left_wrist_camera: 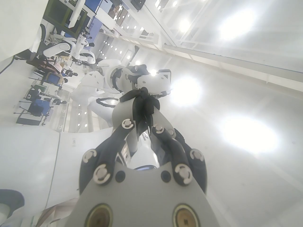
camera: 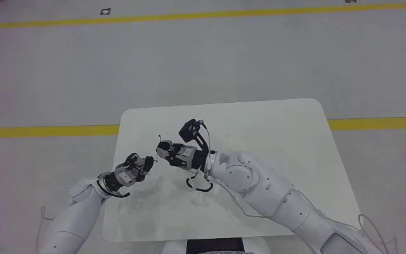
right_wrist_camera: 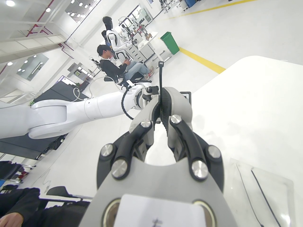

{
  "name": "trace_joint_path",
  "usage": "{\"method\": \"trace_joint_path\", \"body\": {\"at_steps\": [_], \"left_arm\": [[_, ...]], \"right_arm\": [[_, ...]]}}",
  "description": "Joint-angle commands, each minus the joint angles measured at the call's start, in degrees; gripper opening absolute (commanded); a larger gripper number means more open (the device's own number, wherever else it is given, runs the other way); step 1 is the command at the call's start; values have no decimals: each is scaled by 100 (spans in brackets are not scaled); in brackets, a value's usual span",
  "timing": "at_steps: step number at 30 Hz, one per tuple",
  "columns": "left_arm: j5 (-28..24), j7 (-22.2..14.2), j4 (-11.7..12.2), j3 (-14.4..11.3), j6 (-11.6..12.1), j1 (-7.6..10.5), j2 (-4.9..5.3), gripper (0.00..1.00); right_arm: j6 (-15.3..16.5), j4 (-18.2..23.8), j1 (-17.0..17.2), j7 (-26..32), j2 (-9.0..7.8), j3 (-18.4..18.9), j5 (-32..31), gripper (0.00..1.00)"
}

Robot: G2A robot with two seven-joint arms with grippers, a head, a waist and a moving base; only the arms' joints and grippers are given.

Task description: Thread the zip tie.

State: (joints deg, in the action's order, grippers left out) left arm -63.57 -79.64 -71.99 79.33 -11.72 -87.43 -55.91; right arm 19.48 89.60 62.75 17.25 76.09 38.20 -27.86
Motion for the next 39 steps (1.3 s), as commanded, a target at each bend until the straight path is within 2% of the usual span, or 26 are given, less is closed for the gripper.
{"method": "trace_joint_path", "body": {"at_steps": [1,27,39], "left_arm": [[0,0,0,0,0,0,0,0],[0,0,0,0,0,0,0,0],[0,0,0,0,0,0,0,0]], "right_arm": [[0,4,0,-19,-6,-5,-3,0],[0,-150,-84,56,-30,-122,60,0],[0,-91,-89,-130,-81,-222,238,0]]}}
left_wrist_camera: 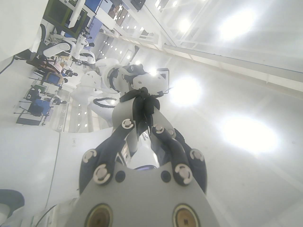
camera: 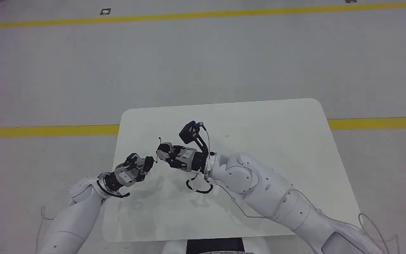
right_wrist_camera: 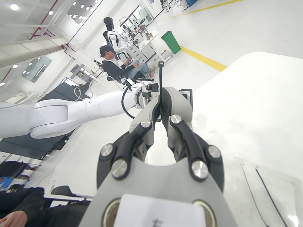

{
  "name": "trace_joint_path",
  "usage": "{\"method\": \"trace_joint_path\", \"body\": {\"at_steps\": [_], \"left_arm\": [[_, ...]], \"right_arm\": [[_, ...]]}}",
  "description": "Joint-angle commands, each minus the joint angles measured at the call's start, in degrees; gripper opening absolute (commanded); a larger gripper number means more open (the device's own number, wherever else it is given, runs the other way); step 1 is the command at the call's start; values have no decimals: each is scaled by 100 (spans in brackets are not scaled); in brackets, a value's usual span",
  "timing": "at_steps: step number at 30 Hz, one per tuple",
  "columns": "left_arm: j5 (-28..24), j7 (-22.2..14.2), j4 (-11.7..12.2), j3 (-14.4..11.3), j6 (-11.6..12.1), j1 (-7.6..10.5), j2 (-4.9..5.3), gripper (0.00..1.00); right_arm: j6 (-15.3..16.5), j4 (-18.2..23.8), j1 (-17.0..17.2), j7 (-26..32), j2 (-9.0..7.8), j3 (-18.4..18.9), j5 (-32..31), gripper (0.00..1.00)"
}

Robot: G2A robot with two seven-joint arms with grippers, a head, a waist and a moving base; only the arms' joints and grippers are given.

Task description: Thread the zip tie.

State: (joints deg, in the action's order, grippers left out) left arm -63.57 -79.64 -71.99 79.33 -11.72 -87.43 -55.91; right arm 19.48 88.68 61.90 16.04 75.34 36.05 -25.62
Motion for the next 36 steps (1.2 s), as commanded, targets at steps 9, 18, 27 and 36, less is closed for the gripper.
{"method": "trace_joint_path", "body": {"at_steps": [9,18,27,36], "left_arm": [[-156,207,-122,-44,-97,-39,-13,0],[-307,112,-107,-17,-233,-36,1,0],[-305,18,-111,-63,-336,-30,12,0],[-331,0,-183,-97,-434,-40,34,0]], "right_arm": [[0,-19,-54,-74,-78,-98,109,0],[0,-38,-91,-188,-150,-161,191,0],[0,-4,-119,-429,-196,-306,237,0],[0,-17,-252,-693,-240,-530,236,0]]}}
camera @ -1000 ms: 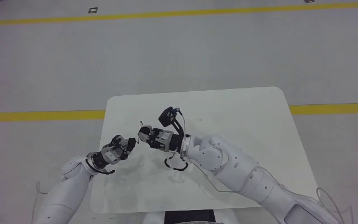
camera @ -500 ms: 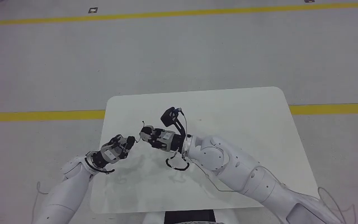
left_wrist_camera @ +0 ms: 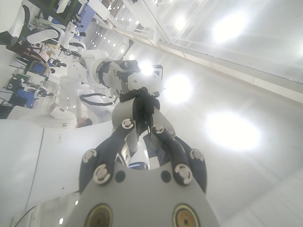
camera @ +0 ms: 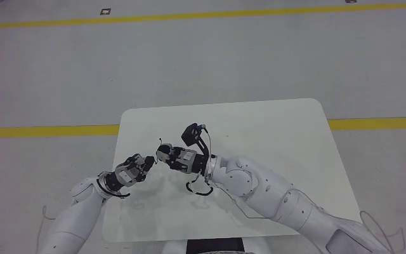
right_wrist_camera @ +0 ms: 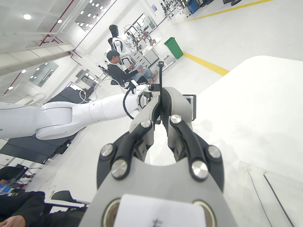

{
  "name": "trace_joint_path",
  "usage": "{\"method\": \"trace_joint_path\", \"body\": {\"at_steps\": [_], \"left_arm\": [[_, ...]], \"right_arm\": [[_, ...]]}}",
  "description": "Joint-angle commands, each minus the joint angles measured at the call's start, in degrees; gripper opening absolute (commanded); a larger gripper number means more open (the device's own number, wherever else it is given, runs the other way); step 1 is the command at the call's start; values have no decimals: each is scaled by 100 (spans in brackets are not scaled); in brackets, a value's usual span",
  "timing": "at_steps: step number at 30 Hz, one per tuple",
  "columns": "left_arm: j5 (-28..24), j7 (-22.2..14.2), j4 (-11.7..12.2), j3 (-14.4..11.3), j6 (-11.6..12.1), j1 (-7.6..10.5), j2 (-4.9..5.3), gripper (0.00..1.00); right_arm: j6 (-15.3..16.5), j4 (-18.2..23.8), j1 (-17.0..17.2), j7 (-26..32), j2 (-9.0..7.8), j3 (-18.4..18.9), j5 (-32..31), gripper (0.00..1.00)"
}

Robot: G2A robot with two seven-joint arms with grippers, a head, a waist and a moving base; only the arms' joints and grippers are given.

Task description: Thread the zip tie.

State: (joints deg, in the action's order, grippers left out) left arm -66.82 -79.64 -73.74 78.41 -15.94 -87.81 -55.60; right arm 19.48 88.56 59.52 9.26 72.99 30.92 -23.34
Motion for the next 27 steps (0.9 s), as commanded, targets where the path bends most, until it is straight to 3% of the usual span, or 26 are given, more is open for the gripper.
{"method": "trace_joint_path", "body": {"at_steps": [1,27], "left_arm": [[-11,0,-13,-8,-17,-3,5,0],[-284,0,-40,-93,-119,12,64,0]], "right_arm": [[0,-7,-27,-36,-10,-35,15,0],[0,-96,-213,-633,-148,-306,2,0]]}}
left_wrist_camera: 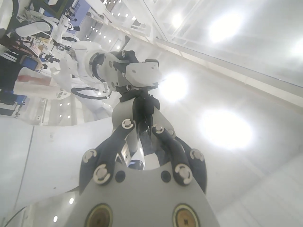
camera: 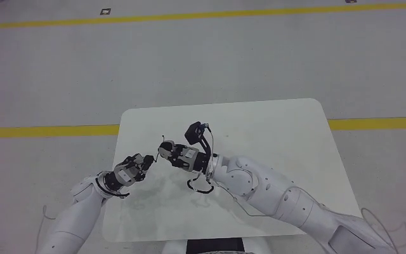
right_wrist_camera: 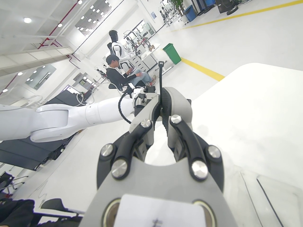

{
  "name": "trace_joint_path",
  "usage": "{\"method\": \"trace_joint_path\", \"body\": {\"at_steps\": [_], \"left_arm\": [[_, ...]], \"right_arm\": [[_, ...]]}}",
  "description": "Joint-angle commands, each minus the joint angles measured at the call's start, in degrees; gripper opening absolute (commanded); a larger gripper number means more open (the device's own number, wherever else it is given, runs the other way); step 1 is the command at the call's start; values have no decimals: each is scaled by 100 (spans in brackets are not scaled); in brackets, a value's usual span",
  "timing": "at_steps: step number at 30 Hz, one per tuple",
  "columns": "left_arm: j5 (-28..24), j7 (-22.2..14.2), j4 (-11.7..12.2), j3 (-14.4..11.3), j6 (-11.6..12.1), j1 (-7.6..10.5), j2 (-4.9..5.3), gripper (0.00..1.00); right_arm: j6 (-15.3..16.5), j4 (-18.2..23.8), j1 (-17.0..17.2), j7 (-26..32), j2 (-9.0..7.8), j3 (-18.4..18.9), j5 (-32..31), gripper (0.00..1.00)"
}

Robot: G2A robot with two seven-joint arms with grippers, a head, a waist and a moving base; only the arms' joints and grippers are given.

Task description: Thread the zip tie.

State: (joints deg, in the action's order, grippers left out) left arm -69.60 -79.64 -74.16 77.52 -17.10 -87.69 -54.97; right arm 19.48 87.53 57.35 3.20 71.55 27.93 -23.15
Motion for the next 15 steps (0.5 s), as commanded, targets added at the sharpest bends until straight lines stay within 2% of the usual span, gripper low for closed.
{"method": "trace_joint_path", "body": {"at_steps": [1,15], "left_arm": [[-14,0,7,-7,-6,-1,3,0],[-193,0,55,-24,9,7,17,0]], "right_arm": [[0,16,5,-56,-9,-18,-38,0],[0,126,-102,-377,-118,-256,-214,0]]}}
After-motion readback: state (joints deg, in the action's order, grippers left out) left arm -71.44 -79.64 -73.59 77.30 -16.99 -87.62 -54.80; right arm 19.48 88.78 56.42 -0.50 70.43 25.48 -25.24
